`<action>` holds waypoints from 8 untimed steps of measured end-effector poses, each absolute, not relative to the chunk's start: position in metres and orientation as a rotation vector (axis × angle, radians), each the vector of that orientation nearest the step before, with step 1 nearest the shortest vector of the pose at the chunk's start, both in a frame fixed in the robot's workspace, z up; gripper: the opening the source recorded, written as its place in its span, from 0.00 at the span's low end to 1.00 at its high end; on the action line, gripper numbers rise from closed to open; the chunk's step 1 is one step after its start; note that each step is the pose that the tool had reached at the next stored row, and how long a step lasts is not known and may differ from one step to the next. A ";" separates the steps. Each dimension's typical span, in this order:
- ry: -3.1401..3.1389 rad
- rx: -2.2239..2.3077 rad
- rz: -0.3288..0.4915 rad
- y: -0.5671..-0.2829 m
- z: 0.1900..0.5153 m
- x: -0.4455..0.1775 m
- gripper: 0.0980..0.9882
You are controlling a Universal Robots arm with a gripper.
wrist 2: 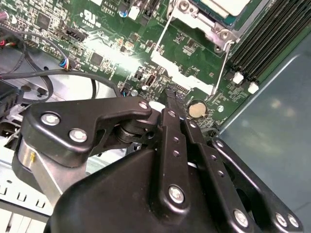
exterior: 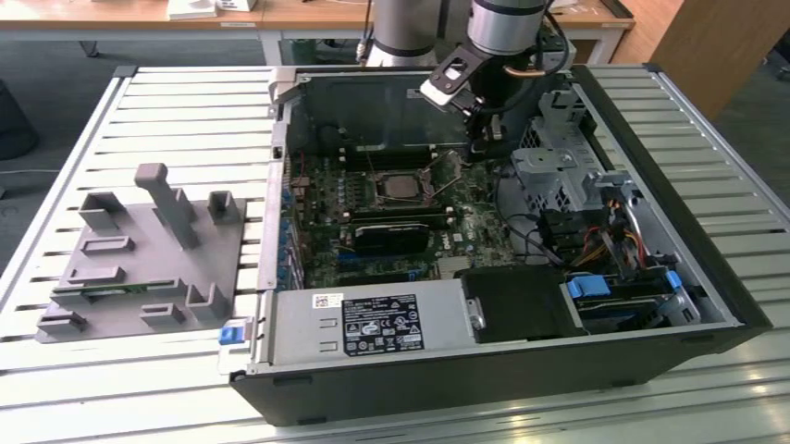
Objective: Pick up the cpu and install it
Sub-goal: 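Close the cpu cover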
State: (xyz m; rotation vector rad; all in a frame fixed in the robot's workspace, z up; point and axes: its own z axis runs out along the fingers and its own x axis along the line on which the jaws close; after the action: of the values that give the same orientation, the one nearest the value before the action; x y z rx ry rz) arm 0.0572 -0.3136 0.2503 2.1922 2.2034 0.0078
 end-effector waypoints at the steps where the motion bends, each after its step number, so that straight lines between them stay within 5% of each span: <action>1: 2.203 2.192 0.008 -0.313 0.249 0.058 0.01; 8: 2.204 2.192 0.008 -0.313 0.242 0.056 0.01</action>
State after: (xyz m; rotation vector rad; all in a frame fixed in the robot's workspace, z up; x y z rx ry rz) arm 0.0559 -0.3132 0.2423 2.1925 2.2037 0.0079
